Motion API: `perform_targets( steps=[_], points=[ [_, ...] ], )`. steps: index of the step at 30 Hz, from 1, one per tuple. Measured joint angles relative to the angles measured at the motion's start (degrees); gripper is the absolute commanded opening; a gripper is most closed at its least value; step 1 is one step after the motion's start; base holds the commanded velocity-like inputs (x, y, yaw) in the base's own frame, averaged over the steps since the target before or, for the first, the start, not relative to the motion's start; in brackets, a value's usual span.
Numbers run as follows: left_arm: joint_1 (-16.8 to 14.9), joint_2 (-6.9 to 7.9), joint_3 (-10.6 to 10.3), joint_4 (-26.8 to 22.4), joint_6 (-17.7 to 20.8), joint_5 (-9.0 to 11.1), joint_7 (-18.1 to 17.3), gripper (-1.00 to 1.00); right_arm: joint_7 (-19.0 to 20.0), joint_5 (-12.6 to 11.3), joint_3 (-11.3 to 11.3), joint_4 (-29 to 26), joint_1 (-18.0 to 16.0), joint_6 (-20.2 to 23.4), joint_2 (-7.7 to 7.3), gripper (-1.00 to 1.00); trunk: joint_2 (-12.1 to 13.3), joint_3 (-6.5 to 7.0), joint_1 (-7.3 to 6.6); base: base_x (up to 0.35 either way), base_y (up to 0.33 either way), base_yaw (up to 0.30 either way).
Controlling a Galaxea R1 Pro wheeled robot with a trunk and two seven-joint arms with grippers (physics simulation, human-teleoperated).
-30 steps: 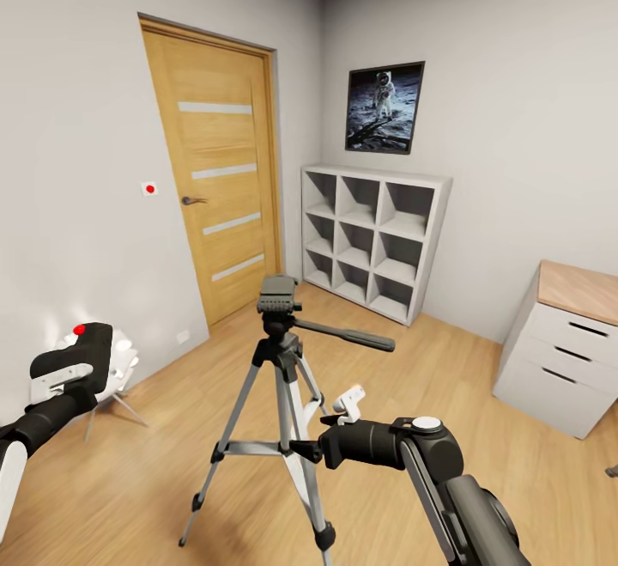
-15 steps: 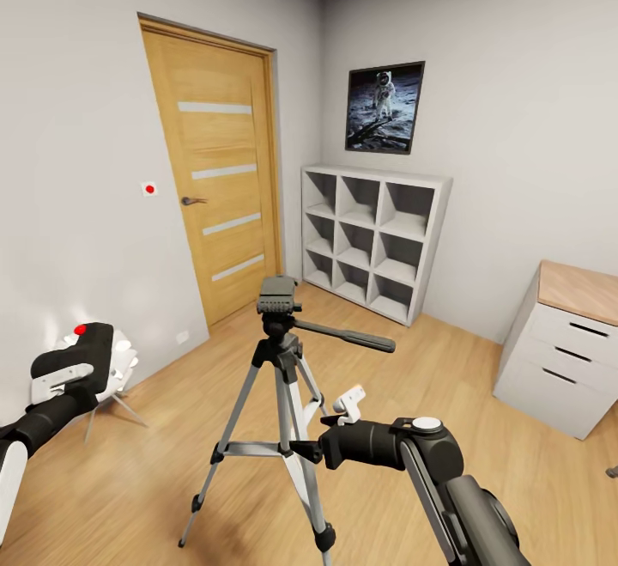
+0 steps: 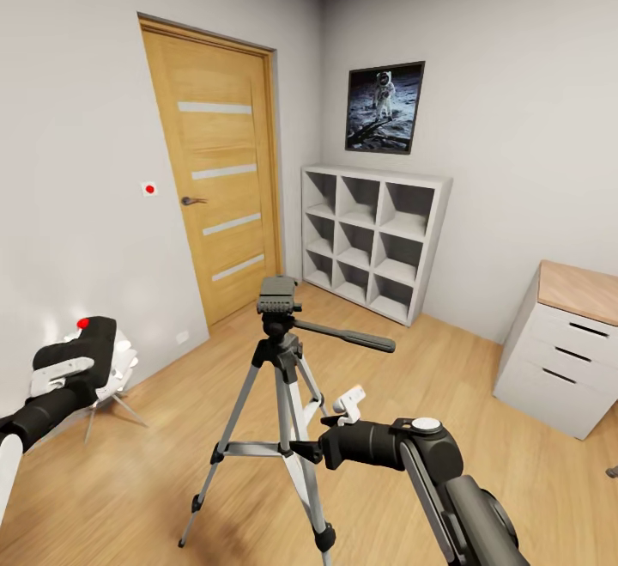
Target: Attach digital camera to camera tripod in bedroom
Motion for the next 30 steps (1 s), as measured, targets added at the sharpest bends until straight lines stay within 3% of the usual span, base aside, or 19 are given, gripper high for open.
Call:
perform_targets(
  steps=[4,8,11,12,18,21,24,26,28,29,30],
  points=[
    [-0.4,0.91,-0.6,-1.6,-0.1,0.0,-2.8,-1.00,-1.3,0.2,0.0,0.5,0.0,-2.4,0.19,1.00,0.0,0.00,0.00,0.000,0.000,0.000],
    [-1.7,1.29,-1.0,-1.9,-2.1,-0.1,-4.9,-1.00,-5.3,0.3,0.1,1.1,0.0,-4.5,0.27,1.00,0.0,0.00,0.00,0.000,0.000,0.000],
    [-3.2,1.35,-1.8,-1.3,-6.0,-0.5,-5.6,-1.00,-8.0,0.3,0.2,2.2,0.0,-5.6,0.30,1.00,0.0,0.00,0.00,0.000,0.000,0.000],
    [-4.3,1.36,-2.7,-0.1,-9.2,-0.8,-5.9,-1.00,-9.0,0.4,0.3,3.3,0.0,-6.0,0.34,1.00,0.0,0.00,0.01,0.000,0.000,0.000],
    [-6.8,0.57,-5.3,4.0,-20.0,-1.6,-6.6,-1.00,-10.7,0.9,2.3,6.5,-0.1,-7.3,0.38,1.00,0.0,0.00,0.00,0.000,0.000,0.000],
    [-7.3,-0.49,-6.1,4.3,-22.3,-2.0,-6.8,-1.00,-11.0,1.1,3.3,7.2,-0.1,-8.4,0.40,1.00,0.0,0.00,0.00,0.000,0.000,0.000],
    [-7.5,-0.62,-6.6,4.2,-22.7,-2.2,-7.7,-1.00,-11.3,1.1,3.7,8.3,-0.1,-8.9,0.41,1.00,0.0,0.00,0.00,0.000,0.000,0.000],
    [-7.9,0.03,-6.8,4.1,-21.5,-2.2,-12.0,-1.00,-11.5,1.1,3.9,8.9,-0.1,-9.1,0.43,1.00,0.0,0.00,0.00,0.000,0.000,0.000],
    [-9.1,0.86,-7.2,4.0,-20.6,-2.8,-18.7,-1.00,-11.5,1.2,4.0,9.6,-0.1,-9.2,0.61,1.00,0.0,0.00,0.00,0.000,0.000,0.000],
    [-10.2,1.24,-8.3,4.0,-20.3,-4.1,-23.0,-1.00,-11.8,1.2,4.0,10.4,-0.1,-9.3,0.74,1.00,0.0,0.00,0.01,0.000,0.000,0.000],
    [-10.9,1.40,-9.2,4.0,-20.2,-5.4,-24.9,-1.00,-12.1,1.2,4.1,10.9,-0.1,-9.3,0.82,1.00,0.0,0.00,0.00,0.000,0.000,0.000]
  ],
)
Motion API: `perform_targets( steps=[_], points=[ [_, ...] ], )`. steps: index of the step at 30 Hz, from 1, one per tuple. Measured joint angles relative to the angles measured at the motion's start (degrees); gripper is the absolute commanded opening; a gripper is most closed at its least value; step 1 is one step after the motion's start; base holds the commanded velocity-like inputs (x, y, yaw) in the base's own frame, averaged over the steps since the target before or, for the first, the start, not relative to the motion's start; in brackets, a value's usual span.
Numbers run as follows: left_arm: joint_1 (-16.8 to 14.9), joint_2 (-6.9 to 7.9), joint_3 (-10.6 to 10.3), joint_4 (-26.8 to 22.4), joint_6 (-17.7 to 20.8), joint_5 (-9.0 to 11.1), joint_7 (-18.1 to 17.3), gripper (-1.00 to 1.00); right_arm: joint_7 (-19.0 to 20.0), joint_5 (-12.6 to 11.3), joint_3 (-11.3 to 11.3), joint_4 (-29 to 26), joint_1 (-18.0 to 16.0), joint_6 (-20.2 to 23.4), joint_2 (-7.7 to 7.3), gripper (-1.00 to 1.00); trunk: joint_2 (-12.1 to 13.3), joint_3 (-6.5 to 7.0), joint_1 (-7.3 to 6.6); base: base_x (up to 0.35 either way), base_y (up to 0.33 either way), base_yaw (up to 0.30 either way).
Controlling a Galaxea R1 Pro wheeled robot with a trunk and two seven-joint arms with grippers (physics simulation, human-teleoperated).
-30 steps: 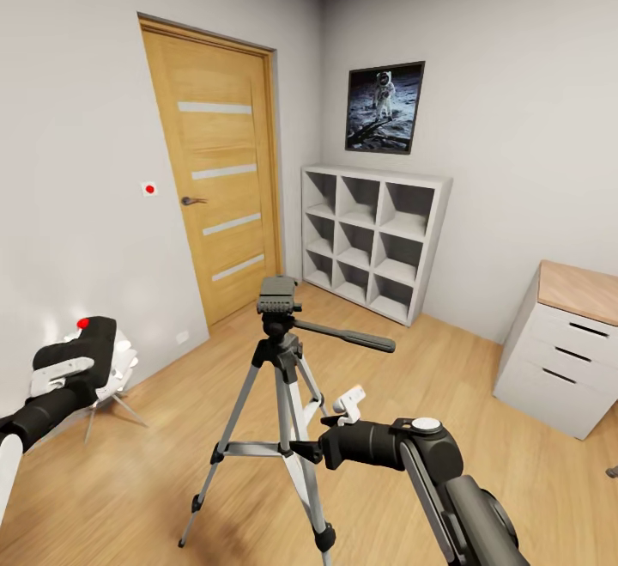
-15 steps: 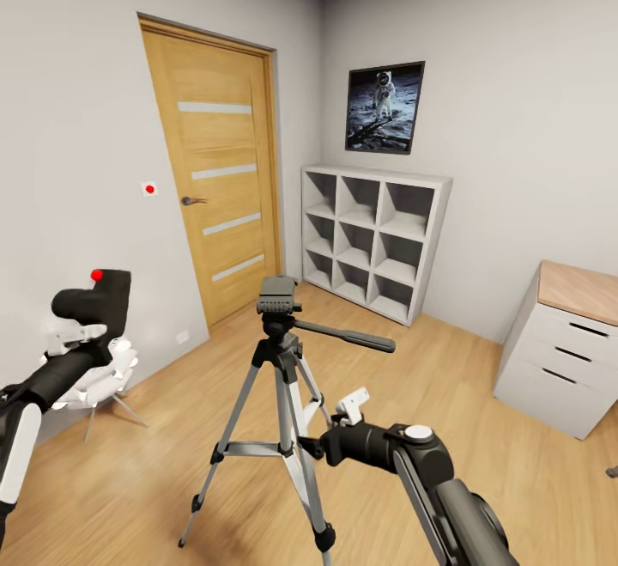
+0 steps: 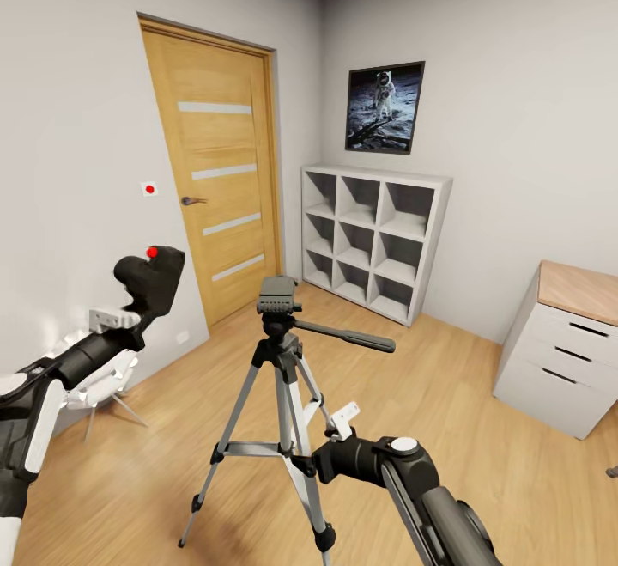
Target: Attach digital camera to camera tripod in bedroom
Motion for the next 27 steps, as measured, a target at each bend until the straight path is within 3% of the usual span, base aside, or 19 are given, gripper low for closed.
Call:
perform_targets(
  steps=[5,7,10,12,19,27],
  points=[
    [-6.0,0.44,-6.8,-0.3,1.0,-8.4,-10.2,-1.00,-4.7,-0.1,0.0,3.9,-0.1,-2.8,0.81,1.00,0.0,0.01,0.00,0.000,0.000,0.000],
    [-8.4,0.51,-9.1,-0.3,1.6,-10.5,-13.0,-1.00,-6.1,-0.1,0.0,4.8,-0.1,-4.4,1.55,1.00,0.0,0.01,0.00,0.000,0.000,0.000],
    [-14.5,0.79,-14.4,0.2,3.9,-14.4,-19.3,-1.00,-8.2,-0.1,-0.1,7.8,-0.3,-6.9,2.91,1.00,0.0,0.01,0.00,0.000,0.000,0.000],
    [-18.1,1.07,-17.2,0.5,5.3,-16.1,-21.6,-1.00,-8.8,0.0,-0.1,9.3,-0.5,-7.6,3.29,1.00,0.0,0.01,0.00,0.000,0.000,0.000],
    [-27.5,1.45,-23.5,3.7,7.4,-17.8,-25.2,-1.00,-11.1,-0.1,0.0,13.9,-0.7,-12.6,4.86,1.00,0.0,0.01,0.00,0.000,0.000,0.000],
    [-37.1,2.09,-31.4,8.9,7.4,-18.3,-28.9,-1.00,-12.4,-0.1,0.0,15.3,-0.8,-14.3,5.74,1.00,0.0,0.01,0.00,0.000,0.000,0.000]
  ],
)
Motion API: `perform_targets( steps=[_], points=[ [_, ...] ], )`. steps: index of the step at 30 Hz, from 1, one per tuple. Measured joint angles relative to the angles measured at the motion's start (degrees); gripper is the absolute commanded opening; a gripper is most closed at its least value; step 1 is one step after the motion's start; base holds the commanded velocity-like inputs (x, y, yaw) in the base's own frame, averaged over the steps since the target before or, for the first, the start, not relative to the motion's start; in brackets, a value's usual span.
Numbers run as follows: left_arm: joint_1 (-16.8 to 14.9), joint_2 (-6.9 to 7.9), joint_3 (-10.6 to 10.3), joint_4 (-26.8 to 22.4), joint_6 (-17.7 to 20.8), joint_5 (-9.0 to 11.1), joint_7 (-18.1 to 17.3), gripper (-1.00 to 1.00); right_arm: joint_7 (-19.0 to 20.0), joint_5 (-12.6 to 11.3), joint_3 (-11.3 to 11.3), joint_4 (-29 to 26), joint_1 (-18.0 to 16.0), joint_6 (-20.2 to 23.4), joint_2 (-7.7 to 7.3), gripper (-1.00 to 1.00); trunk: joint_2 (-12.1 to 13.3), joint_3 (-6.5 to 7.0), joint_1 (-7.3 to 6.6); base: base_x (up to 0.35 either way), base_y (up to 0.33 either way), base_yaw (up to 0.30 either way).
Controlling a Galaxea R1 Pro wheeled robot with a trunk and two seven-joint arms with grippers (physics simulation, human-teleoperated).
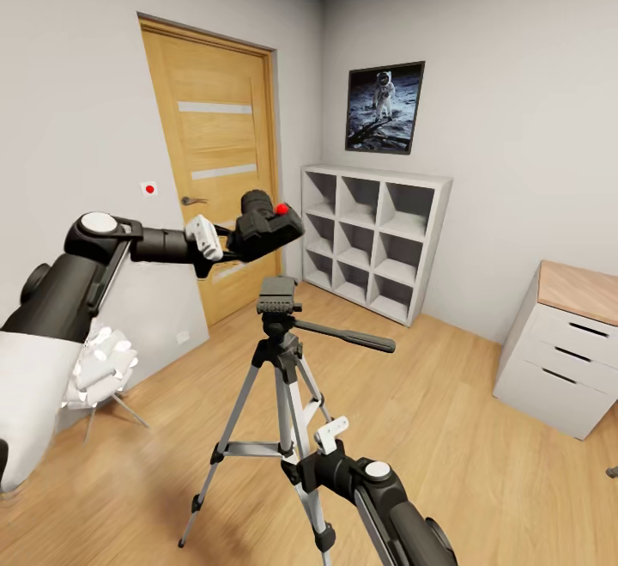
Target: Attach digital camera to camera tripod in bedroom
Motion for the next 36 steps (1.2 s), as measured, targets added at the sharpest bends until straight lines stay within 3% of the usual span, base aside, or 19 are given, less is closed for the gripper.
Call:
perform_targets(
  steps=[10,18,22,30,36],
  points=[
    [-7.0,1.56,-8.7,3.1,-0.6,0.0,-2.8,-1.00,-0.1,-0.1,0.0,0.1,0.0,-0.2,-0.02,1.00,0.0,-0.01,0.00,0.000,0.000,0.000],
    [-9.7,3.20,-11.3,5.4,-4.1,-0.1,-8.3,-1.00,-0.1,-0.1,0.0,0.1,0.0,-0.2,-0.13,1.00,0.0,-0.01,0.00,0.000,0.000,0.000],
    [-12.6,3.95,-13.0,9.9,-7.0,0.1,-11.9,-1.00,0.0,-0.1,0.0,0.1,0.0,-0.2,-0.15,1.00,0.0,-0.01,0.00,0.000,0.000,0.000],
    [-17.4,3.40,-18.8,17.3,-9.3,0.7,-13.7,-1.00,0.0,-0.1,0.0,0.1,0.0,-0.2,-0.15,1.00,0.0,-0.01,0.00,0.000,0.000,0.000],
    [-18.5,2.92,-19.6,19.1,-9.5,0.8,-14.0,-1.00,0.0,0.0,0.0,0.1,0.0,-0.2,-0.16,1.00,0.0,-0.01,0.00,0.000,0.000,0.000]
  ],
)
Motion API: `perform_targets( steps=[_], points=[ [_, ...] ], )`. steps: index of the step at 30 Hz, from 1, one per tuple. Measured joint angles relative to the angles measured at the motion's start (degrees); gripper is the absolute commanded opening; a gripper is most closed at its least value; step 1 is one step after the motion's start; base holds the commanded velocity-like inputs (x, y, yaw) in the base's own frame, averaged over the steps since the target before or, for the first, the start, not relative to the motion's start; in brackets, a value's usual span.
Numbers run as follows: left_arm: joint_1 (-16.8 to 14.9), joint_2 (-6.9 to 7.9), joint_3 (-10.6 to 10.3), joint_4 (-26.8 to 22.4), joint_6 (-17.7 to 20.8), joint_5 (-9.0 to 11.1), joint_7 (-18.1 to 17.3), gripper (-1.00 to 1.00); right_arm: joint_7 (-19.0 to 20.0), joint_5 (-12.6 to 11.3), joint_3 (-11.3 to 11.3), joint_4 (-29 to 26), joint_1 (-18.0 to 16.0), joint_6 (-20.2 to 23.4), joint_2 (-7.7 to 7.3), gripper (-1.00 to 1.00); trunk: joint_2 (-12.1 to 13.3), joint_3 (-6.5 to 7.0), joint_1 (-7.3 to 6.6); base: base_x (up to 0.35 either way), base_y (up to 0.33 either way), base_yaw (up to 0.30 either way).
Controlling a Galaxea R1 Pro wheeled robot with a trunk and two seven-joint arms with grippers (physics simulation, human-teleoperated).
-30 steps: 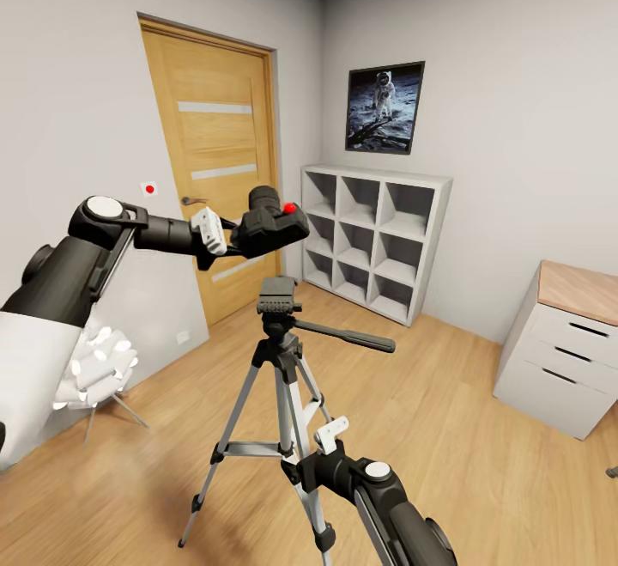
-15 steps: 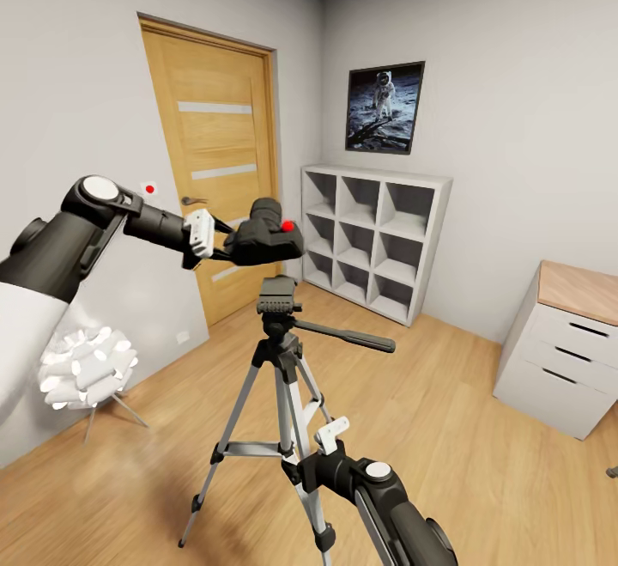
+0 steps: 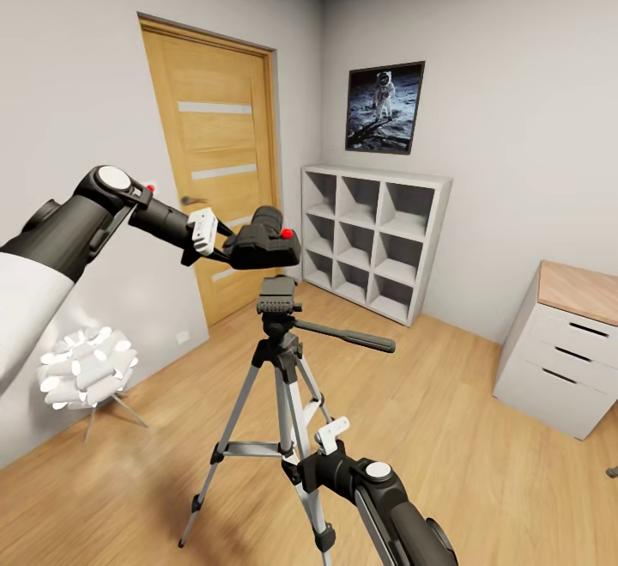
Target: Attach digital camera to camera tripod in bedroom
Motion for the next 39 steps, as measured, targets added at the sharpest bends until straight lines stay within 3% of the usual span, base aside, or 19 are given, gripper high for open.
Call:
perform_targets(
  steps=[14,20,39],
  points=[
    [-0.6,-1.36,-0.3,2.5,0.1,0.1,-0.1,-1.00,0.0,0.0,0.0,0.0,0.0,0.0,-0.01,1.00,0.0,0.00,0.00,0.000,0.000,0.000],
    [-0.2,0.37,0.8,1.7,0.7,0.5,0.0,-1.00,-0.5,0.3,0.1,0.1,-0.7,0.3,-0.10,1.00,0.0,0.00,0.00,0.000,0.000,0.000],
    [-0.2,0.38,0.8,1.7,0.7,0.5,0.0,-1.00,-0.5,0.3,0.1,0.1,-0.7,0.3,-0.10,1.00,0.0,0.00,0.00,0.000,0.000,0.000]
  ],
)
